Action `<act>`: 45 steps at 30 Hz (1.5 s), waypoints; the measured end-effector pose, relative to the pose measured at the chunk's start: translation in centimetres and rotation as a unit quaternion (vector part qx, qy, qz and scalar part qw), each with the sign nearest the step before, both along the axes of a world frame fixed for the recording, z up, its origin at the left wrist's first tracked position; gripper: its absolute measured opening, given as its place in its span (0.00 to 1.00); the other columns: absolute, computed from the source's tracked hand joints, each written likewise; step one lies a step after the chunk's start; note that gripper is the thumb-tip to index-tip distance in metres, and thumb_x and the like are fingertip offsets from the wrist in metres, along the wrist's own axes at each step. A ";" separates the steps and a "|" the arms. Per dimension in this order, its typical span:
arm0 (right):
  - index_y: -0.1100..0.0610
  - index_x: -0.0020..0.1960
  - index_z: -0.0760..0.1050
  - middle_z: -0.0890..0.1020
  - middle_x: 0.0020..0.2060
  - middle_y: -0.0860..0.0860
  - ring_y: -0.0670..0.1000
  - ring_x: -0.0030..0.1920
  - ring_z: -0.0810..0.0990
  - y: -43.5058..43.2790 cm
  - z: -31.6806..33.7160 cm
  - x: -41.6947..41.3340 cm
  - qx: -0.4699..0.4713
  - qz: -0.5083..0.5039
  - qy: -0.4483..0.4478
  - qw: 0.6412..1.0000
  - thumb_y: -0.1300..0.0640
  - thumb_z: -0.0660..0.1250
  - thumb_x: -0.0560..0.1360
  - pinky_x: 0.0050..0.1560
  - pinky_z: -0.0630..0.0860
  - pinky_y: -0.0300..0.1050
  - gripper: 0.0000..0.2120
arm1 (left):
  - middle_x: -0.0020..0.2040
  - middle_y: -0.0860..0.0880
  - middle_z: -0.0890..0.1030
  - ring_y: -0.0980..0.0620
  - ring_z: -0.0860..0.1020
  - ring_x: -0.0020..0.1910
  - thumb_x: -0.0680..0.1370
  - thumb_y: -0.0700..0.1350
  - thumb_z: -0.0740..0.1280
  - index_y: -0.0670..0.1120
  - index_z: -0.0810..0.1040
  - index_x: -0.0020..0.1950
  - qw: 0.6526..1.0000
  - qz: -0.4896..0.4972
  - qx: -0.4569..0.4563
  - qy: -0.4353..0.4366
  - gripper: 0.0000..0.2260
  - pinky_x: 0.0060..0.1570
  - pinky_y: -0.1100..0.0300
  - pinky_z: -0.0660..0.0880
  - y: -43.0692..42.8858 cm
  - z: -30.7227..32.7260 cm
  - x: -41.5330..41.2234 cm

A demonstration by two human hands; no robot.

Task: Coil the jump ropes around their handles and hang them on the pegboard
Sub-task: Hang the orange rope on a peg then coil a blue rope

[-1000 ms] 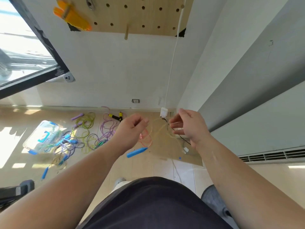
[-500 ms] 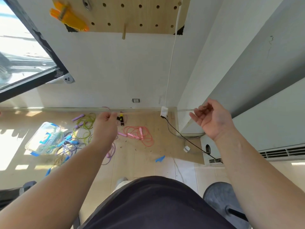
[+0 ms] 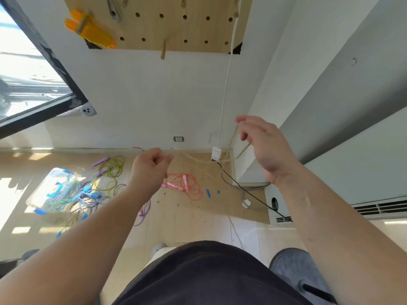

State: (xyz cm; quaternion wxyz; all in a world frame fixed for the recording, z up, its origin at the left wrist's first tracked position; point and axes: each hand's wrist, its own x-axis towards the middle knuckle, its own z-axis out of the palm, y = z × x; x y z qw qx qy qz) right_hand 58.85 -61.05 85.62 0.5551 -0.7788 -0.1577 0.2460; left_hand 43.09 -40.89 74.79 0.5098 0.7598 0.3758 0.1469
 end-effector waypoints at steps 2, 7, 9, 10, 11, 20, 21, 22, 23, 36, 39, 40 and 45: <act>0.54 0.32 0.68 0.85 0.55 0.49 0.48 0.59 0.80 0.0 0.5 0.4 0.125 0.002 0.073 0.990 0.59 0.59 0.82 0.67 0.70 0.48 0.19 | 0.29 0.47 0.62 0.49 0.65 0.29 0.80 0.48 0.70 0.42 0.61 0.34 0.998 0.048 -0.014 -0.045 0.22 0.35 0.55 0.63 -0.3 0.7 1.0; 0.57 0.51 0.80 0.82 0.46 0.54 0.54 0.51 0.82 0.7 1.6 0.3 0.158 0.026 0.084 0.983 0.52 0.58 0.85 0.65 0.75 0.60 0.14 | 0.35 0.42 0.74 0.49 0.74 0.35 0.83 0.55 0.62 0.42 0.73 0.42 0.995 -0.045 -0.040 -0.080 0.18 0.41 0.53 0.71 -1.5 2.0 2.9; 0.57 0.53 0.80 0.83 0.48 0.54 0.53 0.51 0.82 1.4 2.4 -0.4 0.156 0.032 0.072 0.985 0.52 0.59 0.84 0.65 0.75 0.61 0.13 | 0.48 0.48 0.82 0.52 0.80 0.47 0.85 0.52 0.60 0.46 0.77 0.50 0.990 -0.091 -0.064 -0.083 0.12 0.50 0.52 0.73 -2.5 2.3 3.9; 0.56 0.51 0.80 0.83 0.50 0.54 0.52 0.53 0.82 1.7 2.8 -0.6 0.153 0.028 0.061 0.986 0.53 0.58 0.85 0.65 0.75 0.60 0.13 | 0.54 0.52 0.83 0.54 0.79 0.53 0.86 0.51 0.59 0.48 0.76 0.52 0.987 -0.112 -0.083 -0.080 0.10 0.53 0.54 0.72 -3.0 2.5 4.4; 0.55 0.48 0.80 0.84 0.52 0.54 0.52 0.55 0.81 2.0 3.4 -0.8 0.148 0.026 0.049 0.987 0.54 0.57 0.85 0.66 0.74 0.60 0.14 | 0.60 0.56 0.81 0.56 0.78 0.59 0.86 0.49 0.59 0.49 0.75 0.52 0.981 -0.135 -0.114 -0.080 0.08 0.55 0.58 0.71 -3.5 2.7 4.8; 0.54 0.44 0.73 0.83 0.46 0.55 0.56 0.49 0.83 2.0 8.1 -0.7 0.205 0.003 0.050 0.978 0.52 0.54 0.86 0.59 0.77 0.67 0.16 | 0.42 0.44 0.84 0.51 0.82 0.45 0.76 0.37 0.72 0.43 0.67 0.56 0.944 -0.269 -0.189 0.013 0.15 0.48 0.54 0.76 -7.6 1.8 6.5; 0.54 0.44 0.73 0.81 0.43 0.55 0.56 0.46 0.82 1.9 8.6 -0.5 0.226 -0.013 0.052 0.973 0.52 0.54 0.86 0.57 0.78 0.68 0.16 | 0.38 0.45 0.82 0.52 0.81 0.40 0.78 0.39 0.71 0.44 0.70 0.56 0.948 -0.268 -0.170 0.034 0.12 0.44 0.55 0.75 -7.7 1.5 6.3; 0.55 0.44 0.73 0.79 0.41 0.55 0.56 0.43 0.80 1.8 9.1 -0.1 0.246 -0.032 0.052 0.967 0.52 0.54 0.86 0.55 0.79 0.68 0.16 | 0.36 0.46 0.81 0.52 0.80 0.37 0.80 0.42 0.69 0.45 0.73 0.54 0.951 -0.265 -0.146 0.065 0.07 0.43 0.54 0.75 -7.6 1.0 5.9; 0.55 0.44 0.73 0.78 0.39 0.55 0.56 0.41 0.79 1.6 9.6 0.4 0.263 -0.050 0.056 0.962 0.52 0.54 0.86 0.53 0.80 0.67 0.16 | 0.35 0.47 0.81 0.51 0.79 0.36 0.81 0.45 0.68 0.45 0.76 0.51 0.952 -0.262 -0.122 0.104 0.04 0.45 0.52 0.76 -7.2 0.1 5.4; 0.55 0.81 0.56 0.62 0.79 0.51 0.58 0.77 0.64 2.2 3.4 7.9 -0.031 -0.039 0.115 0.992 0.32 0.65 0.75 0.75 0.63 0.61 0.44 | 0.29 0.49 0.65 0.50 0.67 0.27 0.84 0.45 0.61 0.46 0.67 0.36 0.939 -0.194 -0.267 0.099 0.16 0.44 0.46 0.78 -6.7 0.5 2.2; 0.58 0.78 0.64 0.69 0.75 0.55 0.57 0.72 0.71 1.0 -2.4 5.8 -0.060 -0.022 0.142 0.988 0.29 0.61 0.75 0.74 0.66 0.61 0.42 | 0.31 0.47 0.63 0.48 0.64 0.28 0.83 0.43 0.60 0.46 0.65 0.36 0.914 -0.155 -0.375 0.004 0.15 0.38 0.50 0.76 -8.0 3.5 4.2; 0.59 0.72 0.71 0.75 0.69 0.58 0.56 0.66 0.76 0.4 -3.9 4.6 -0.052 -0.009 0.156 0.986 0.29 0.60 0.76 0.72 0.69 0.59 0.39 | 0.31 0.47 0.62 0.48 0.64 0.28 0.82 0.43 0.60 0.46 0.64 0.37 0.903 -0.146 -0.403 -0.020 0.14 0.37 0.51 0.76 -8.2 4.4 5.0; 0.54 0.58 0.79 0.84 0.48 0.50 0.47 0.51 0.83 -2.1 -7.9 -1.3 0.017 0.172 0.225 0.959 0.33 0.60 0.76 0.59 0.76 0.45 0.27 | 0.32 0.49 0.63 0.49 0.64 0.30 0.84 0.49 0.57 0.49 0.64 0.38 0.854 -0.077 -0.499 -0.124 0.15 0.35 0.55 0.68 -7.9 7.0 8.6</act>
